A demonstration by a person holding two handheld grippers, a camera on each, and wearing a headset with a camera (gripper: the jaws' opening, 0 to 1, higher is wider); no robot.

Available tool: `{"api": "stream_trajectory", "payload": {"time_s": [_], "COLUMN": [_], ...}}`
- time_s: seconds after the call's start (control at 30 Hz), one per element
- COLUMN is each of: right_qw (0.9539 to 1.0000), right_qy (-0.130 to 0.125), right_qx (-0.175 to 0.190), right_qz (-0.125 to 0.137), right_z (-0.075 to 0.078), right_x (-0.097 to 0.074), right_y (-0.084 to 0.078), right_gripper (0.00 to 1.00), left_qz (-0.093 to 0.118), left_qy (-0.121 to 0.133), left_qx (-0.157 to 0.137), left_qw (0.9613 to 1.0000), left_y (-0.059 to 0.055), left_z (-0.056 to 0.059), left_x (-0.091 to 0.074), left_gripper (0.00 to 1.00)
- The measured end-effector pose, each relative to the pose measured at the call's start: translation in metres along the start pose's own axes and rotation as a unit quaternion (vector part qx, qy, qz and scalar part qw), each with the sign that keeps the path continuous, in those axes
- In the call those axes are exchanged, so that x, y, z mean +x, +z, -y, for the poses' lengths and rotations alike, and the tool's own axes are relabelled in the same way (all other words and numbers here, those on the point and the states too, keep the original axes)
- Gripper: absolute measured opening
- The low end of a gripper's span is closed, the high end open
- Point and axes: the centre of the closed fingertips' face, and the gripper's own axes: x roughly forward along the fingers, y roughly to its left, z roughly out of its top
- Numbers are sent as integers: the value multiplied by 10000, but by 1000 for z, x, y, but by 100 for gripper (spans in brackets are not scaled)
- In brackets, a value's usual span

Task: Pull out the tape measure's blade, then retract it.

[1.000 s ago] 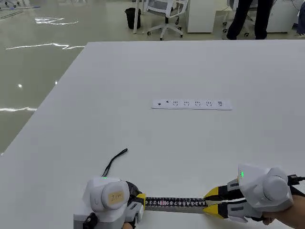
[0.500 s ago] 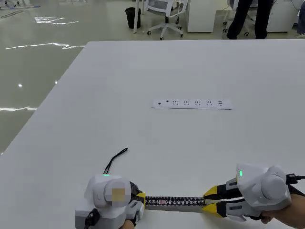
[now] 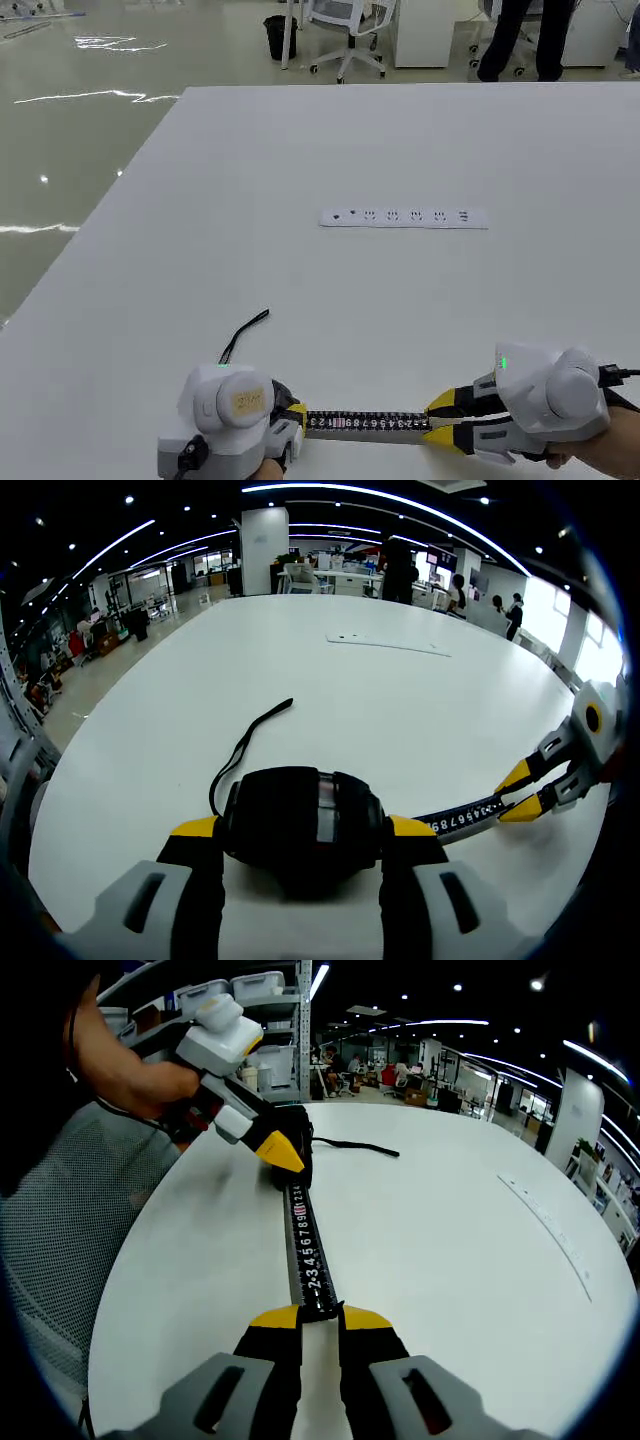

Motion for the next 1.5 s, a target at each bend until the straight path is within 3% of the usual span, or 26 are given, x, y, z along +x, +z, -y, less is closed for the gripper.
{"api": "stream_trajectory", "payload": {"time_s": [1.5], "right_qw": [9999], "right_qy": [41], "right_qx": [-85], "right_qz": [103], "right_z": [-4], "right_x": [4], "right_y": [12], "right_gripper": [13], "left_qz": [12], "left_qy": [-248], "left_qx": [-179], "left_qw": [9995], "left_y": [2], "left_z": [-3], "left_x": [0], "left_gripper": [59]}}
